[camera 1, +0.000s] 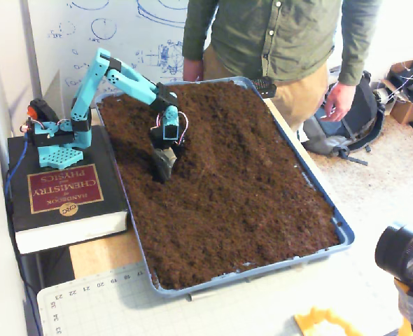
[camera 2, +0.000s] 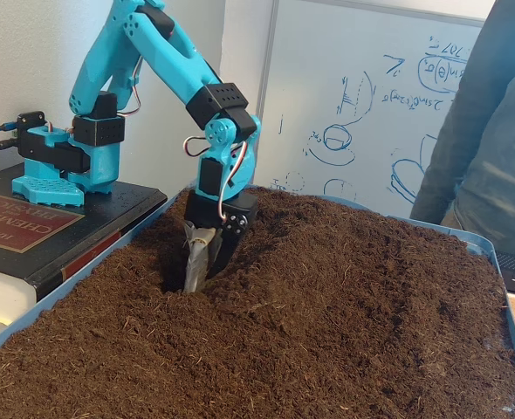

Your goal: Build a berm.

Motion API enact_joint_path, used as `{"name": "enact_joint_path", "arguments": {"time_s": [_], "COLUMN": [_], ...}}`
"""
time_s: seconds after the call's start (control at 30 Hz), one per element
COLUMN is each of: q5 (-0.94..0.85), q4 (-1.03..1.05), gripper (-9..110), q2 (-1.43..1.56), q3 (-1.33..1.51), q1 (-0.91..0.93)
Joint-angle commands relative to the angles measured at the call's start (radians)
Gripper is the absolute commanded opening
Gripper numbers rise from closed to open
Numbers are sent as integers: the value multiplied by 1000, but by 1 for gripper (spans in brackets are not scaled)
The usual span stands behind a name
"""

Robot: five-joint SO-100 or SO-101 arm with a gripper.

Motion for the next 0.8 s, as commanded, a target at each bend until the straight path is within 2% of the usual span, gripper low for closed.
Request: {"name": "enact_joint_path", "arguments": {"time_s": [0.0, 0.77], "q5": [2, 11], "q4": [-95, -92], "gripper": [1, 1], "q2": [28, 216], "q3": [-167, -218], "q1": [-40, -123]}}
